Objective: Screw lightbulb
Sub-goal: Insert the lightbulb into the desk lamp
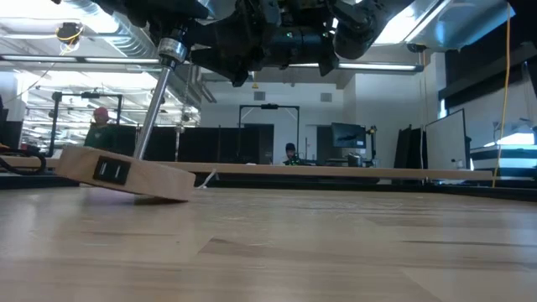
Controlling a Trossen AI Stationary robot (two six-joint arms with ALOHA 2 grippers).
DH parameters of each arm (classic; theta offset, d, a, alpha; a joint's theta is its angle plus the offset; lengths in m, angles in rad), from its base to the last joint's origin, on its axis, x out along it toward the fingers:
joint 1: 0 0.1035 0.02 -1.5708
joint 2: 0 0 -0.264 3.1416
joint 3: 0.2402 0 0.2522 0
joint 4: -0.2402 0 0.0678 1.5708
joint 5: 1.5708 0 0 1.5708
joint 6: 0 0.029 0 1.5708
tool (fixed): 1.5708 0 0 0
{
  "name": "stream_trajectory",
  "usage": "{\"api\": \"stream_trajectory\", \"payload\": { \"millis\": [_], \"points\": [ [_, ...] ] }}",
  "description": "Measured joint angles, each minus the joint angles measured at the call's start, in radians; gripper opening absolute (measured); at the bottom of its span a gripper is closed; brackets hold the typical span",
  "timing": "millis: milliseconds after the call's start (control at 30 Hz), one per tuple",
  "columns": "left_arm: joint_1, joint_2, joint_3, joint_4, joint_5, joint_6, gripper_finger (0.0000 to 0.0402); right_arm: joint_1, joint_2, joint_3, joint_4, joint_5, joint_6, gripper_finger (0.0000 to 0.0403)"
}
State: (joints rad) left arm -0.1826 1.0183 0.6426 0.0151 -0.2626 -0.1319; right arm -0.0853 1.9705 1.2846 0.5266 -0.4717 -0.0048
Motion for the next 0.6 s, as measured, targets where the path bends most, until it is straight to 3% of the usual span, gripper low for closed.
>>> {"api": "stream_trajectory", "payload": {
  "millis": [300, 600],
  "points": [
    [-0.031, -0.018, -0.001, -0.020, 0.004, 0.034, 0.0212, 0.000, 0.001, 0.000, -0.002, 0.000, 0.000, 0.0249],
    [-0.060, -0.139, -0.004, -0.173, -0.009, 0.007, 0.0212, 0.001, 0.002, 0.000, -0.004, -0.002, 0.000, 0.0248]
  ]
}}
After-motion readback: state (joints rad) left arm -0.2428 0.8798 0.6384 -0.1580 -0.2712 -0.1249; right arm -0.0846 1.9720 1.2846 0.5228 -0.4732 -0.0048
